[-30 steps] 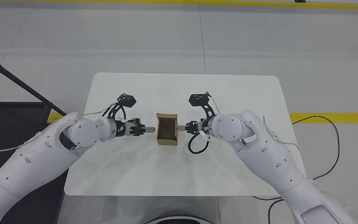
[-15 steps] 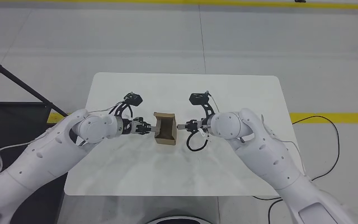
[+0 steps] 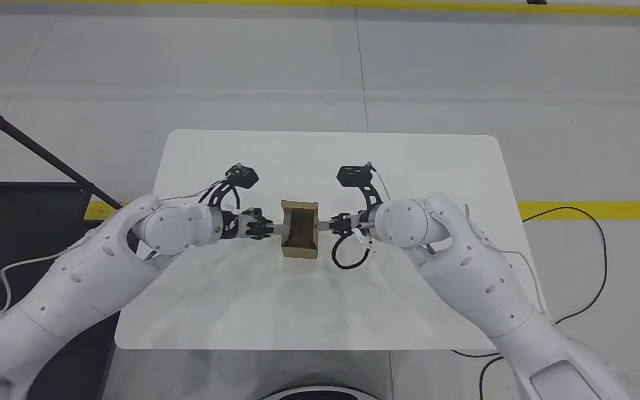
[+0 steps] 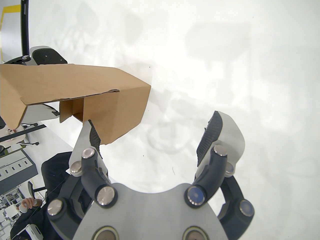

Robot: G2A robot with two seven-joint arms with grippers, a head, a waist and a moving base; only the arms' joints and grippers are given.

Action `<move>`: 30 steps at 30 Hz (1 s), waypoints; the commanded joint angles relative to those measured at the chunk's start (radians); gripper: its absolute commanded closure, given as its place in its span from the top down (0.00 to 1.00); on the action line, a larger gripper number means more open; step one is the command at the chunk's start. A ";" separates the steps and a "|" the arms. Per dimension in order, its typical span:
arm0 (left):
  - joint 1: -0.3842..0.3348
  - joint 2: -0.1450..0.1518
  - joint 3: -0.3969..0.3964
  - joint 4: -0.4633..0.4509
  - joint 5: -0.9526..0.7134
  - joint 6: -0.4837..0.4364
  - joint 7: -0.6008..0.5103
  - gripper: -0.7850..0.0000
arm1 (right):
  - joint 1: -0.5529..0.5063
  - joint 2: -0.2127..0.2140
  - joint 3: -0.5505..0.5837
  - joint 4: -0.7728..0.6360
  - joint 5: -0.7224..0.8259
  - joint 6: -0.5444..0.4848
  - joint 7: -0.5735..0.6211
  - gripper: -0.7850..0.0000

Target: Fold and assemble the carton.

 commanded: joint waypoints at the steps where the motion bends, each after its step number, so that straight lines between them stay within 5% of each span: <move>1: 0.015 0.004 -0.019 -0.008 -0.002 -0.006 0.003 0.92 | -0.002 -0.001 0.002 0.000 -0.002 -0.002 0.000 1.00; 18: 0.104 0.019 -0.136 -0.005 -0.035 -0.048 -0.017 0.89 | -0.020 -0.008 0.020 -0.013 -0.024 -0.010 0.015 1.00; 30: 0.087 -0.021 -0.113 0.015 0.012 0.003 -0.035 0.86 | -0.019 -0.018 0.022 -0.016 -0.040 -0.010 0.024 1.00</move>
